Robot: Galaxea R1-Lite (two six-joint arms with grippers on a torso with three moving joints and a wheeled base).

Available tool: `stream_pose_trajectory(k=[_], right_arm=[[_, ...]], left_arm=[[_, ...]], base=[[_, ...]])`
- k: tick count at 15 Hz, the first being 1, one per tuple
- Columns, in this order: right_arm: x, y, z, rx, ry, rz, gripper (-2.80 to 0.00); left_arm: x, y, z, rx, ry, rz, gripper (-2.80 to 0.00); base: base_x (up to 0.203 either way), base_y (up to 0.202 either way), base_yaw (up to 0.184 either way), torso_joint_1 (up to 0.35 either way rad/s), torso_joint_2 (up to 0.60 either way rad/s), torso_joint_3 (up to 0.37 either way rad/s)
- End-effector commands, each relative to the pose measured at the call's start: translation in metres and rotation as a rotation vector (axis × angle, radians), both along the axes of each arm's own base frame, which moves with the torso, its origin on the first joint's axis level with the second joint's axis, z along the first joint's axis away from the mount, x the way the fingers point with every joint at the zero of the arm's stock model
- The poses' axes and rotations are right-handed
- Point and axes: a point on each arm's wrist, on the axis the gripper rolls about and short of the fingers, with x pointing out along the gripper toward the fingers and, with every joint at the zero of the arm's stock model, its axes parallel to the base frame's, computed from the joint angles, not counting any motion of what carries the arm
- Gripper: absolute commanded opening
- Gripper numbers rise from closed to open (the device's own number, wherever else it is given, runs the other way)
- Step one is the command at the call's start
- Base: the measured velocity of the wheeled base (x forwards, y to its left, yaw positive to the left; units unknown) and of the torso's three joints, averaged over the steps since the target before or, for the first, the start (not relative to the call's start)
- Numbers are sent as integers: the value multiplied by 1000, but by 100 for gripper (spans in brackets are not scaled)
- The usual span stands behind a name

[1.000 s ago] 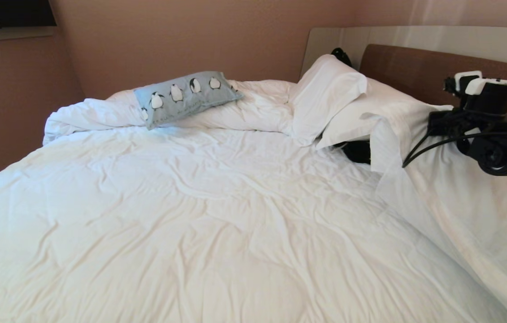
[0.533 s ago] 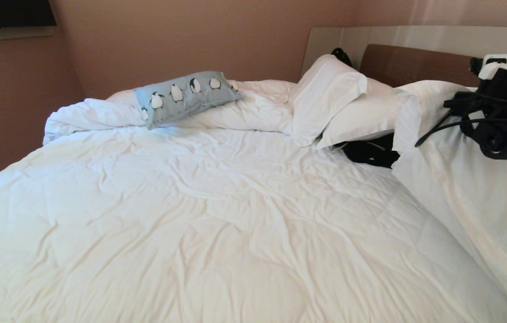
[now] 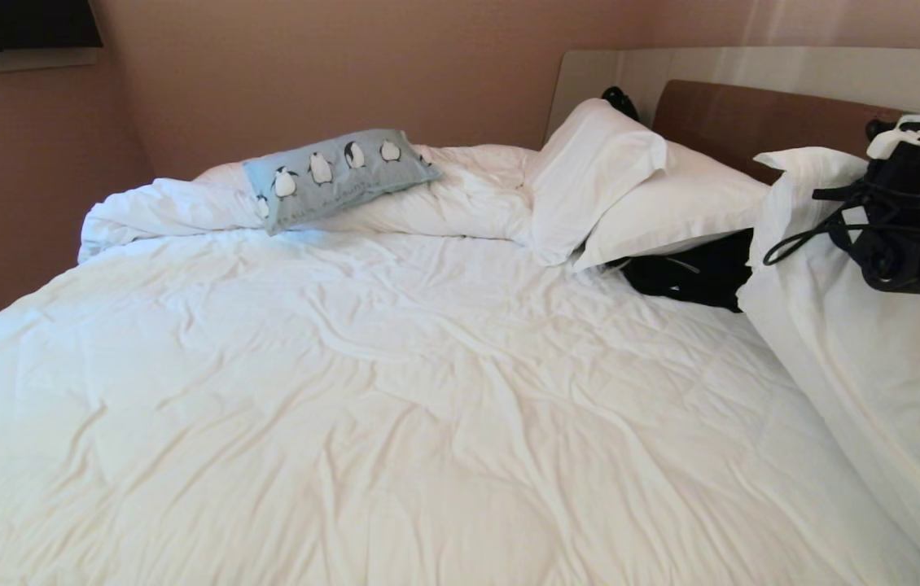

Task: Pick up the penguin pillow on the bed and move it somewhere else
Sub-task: Place the pillow at the bedside

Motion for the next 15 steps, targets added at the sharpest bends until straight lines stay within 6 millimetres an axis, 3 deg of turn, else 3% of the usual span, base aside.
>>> stream_pose_trajectory(k=[1,9,15], right_arm=[[4,-2,-9,5,26,-32,-280],[12,-4,-22,-37,81,-66,-280],[24,-6,-44,-124,108,-99,-280]], left_arm=[[0,0,0,0,1,1,-280],[0,0,0,0,1,1,-280],[0,0,0,-2,1,1,-280]], base=[[0,0,0,0,0,0],[0,0,0,0,0,0],[0,0,0,0,0,0]])
